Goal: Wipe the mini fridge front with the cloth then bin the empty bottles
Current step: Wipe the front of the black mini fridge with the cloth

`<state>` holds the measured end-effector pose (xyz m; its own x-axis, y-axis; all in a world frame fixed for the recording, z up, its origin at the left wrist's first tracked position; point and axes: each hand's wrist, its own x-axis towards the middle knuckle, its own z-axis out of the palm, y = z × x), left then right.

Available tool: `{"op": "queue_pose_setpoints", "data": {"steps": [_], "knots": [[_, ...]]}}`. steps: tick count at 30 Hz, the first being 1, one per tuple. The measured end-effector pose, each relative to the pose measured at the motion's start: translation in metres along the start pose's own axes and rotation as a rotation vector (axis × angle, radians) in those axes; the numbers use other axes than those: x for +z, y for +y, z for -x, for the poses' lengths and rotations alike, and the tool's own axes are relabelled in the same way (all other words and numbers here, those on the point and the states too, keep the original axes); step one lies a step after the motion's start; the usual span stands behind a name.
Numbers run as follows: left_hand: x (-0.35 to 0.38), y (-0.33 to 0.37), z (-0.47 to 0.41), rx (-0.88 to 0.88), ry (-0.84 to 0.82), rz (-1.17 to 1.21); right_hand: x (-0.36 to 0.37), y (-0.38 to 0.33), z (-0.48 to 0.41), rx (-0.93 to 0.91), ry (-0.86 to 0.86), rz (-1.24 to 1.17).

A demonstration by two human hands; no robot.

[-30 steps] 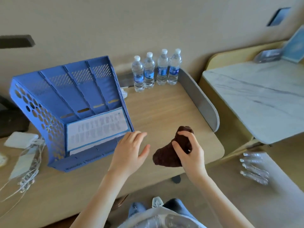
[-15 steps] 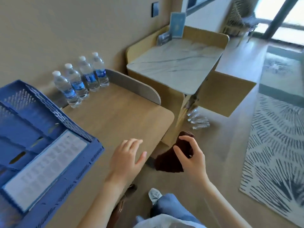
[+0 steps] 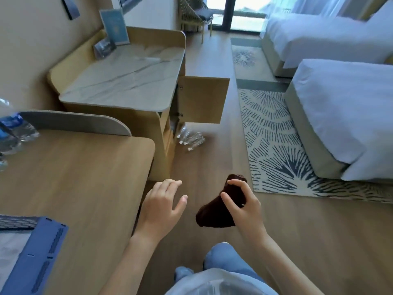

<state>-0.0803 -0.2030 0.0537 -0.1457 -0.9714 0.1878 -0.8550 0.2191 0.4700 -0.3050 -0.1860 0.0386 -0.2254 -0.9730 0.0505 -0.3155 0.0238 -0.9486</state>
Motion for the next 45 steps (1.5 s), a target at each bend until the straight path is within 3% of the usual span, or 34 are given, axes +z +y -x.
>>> {"op": "queue_pose_setpoints", "data": {"steps": [12, 29, 38, 45], "knots": [[0.073, 0.066, -0.075, 0.228, -0.135, 0.038, -0.084, 0.03, -0.039, 0.122, 0.223, 0.072], [0.167, 0.206, -0.245, 0.234, -0.13, 0.002, -0.223, 0.085, -0.23, 0.123, 0.142, 0.042], [0.222, 0.21, -0.35, 0.226, -0.193, -0.027, -0.238, 0.124, -0.339, 0.174, 0.135, 0.04], [0.261, 0.188, -0.494, 0.196, -0.182, -0.062, -0.233, 0.147, -0.488, 0.153, 0.131, 0.08]]}}
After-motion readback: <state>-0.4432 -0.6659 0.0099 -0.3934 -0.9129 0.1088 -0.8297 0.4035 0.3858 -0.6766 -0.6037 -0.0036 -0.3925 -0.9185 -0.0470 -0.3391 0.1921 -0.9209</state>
